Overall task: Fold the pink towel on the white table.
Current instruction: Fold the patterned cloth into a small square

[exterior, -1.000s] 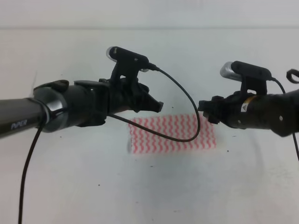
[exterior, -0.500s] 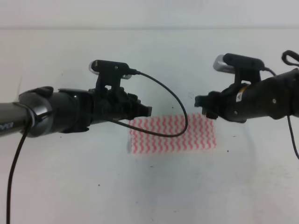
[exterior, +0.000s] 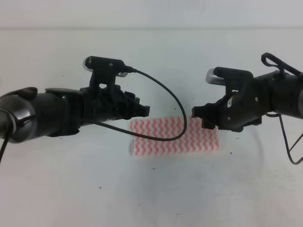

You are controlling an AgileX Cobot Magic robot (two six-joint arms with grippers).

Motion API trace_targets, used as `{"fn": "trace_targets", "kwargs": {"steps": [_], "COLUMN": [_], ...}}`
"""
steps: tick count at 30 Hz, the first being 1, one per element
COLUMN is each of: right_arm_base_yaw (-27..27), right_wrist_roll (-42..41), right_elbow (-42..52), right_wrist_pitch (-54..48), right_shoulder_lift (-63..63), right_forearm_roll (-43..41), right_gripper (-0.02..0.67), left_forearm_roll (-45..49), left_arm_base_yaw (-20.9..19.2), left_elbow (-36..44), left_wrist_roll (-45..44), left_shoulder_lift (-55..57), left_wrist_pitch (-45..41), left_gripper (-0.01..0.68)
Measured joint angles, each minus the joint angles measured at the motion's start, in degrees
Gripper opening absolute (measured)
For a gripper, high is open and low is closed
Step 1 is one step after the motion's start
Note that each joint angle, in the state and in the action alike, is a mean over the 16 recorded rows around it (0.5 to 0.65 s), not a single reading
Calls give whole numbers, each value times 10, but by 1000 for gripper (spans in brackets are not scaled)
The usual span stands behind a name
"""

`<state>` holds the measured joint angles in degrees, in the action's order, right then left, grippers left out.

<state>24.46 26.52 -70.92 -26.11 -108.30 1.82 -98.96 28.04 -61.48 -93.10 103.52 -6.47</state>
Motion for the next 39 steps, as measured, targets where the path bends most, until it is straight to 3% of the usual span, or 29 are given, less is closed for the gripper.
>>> {"fn": "trace_targets", "kwargs": {"steps": [13,30,39], "right_arm_base_yaw": [-10,-10,-10], "right_wrist_roll": [0,0,-1], "right_elbow": [-6,-6,-8], "right_wrist_pitch": [3,1,0], "right_shoulder_lift": [-17,-18,-15], "right_forearm_roll": [7,15,15], "right_gripper": [320,252,236], "left_forearm_roll": [4,-6,-3], "left_arm_base_yaw": [-3,-3,-3], "left_elbow": [2,1,1], "left_wrist_roll": [0,0,4], "left_shoulder_lift": [10,47,48], "left_wrist_pitch": [-21,-26,-88], "left_gripper": [136,149,176]}}
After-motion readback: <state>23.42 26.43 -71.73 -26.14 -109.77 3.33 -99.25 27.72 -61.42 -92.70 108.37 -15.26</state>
